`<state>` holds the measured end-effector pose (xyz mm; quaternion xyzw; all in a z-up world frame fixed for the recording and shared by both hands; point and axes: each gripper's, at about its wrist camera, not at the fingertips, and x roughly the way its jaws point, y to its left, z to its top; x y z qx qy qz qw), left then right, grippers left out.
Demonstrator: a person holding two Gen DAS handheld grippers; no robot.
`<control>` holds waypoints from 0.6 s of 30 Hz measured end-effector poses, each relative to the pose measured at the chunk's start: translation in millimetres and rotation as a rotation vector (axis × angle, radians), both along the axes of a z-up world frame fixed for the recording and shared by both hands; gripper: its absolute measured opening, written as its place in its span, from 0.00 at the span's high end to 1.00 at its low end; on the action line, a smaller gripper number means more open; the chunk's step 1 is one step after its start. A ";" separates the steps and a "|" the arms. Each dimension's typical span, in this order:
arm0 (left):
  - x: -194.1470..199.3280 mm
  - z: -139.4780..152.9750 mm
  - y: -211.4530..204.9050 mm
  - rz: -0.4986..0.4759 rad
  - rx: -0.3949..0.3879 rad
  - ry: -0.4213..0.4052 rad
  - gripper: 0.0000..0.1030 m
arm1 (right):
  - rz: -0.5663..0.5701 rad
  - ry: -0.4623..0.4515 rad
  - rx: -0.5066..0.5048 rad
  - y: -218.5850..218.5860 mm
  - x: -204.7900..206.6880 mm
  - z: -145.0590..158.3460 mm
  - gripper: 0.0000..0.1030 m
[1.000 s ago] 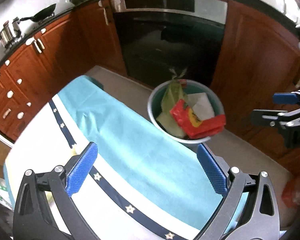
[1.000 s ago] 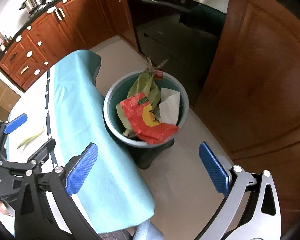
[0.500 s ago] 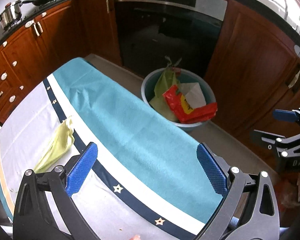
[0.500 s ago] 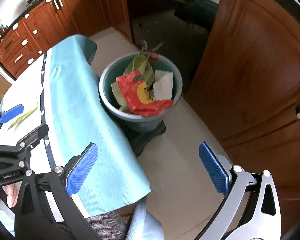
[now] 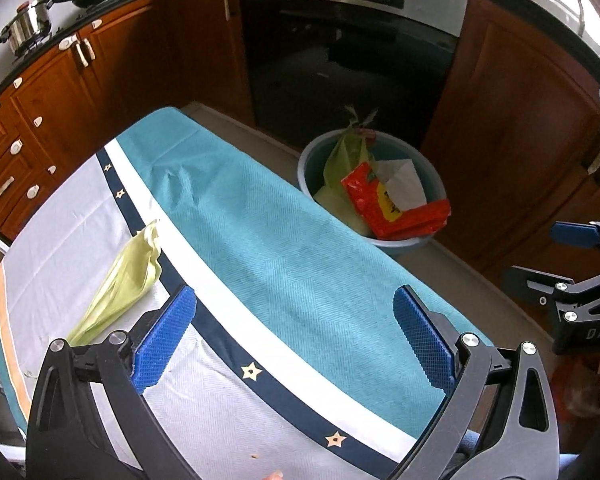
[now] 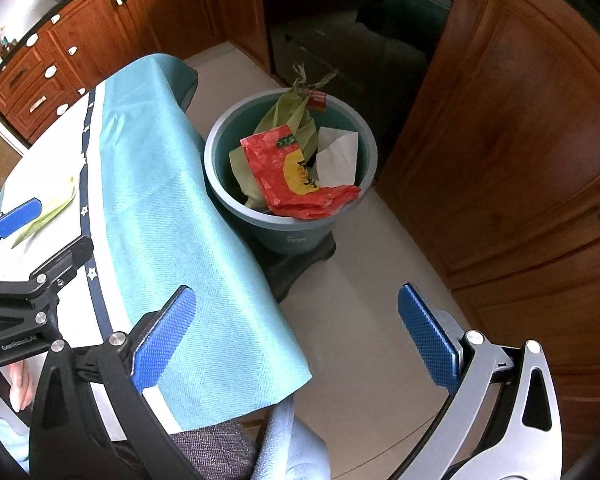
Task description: Collect trash
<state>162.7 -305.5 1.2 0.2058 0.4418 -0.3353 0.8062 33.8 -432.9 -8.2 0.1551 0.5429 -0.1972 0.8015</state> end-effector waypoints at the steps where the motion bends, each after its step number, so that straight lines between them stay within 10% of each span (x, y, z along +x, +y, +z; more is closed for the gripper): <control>1: -0.1 -0.3 0.0 0.000 0.001 0.000 0.04 | 0.001 0.001 0.000 -0.1 0.6 -0.4 0.06; 18: -1.0 -1.8 -3.9 0.004 0.015 -0.003 0.04 | 0.003 0.011 0.013 -1.9 2.2 -4.4 0.06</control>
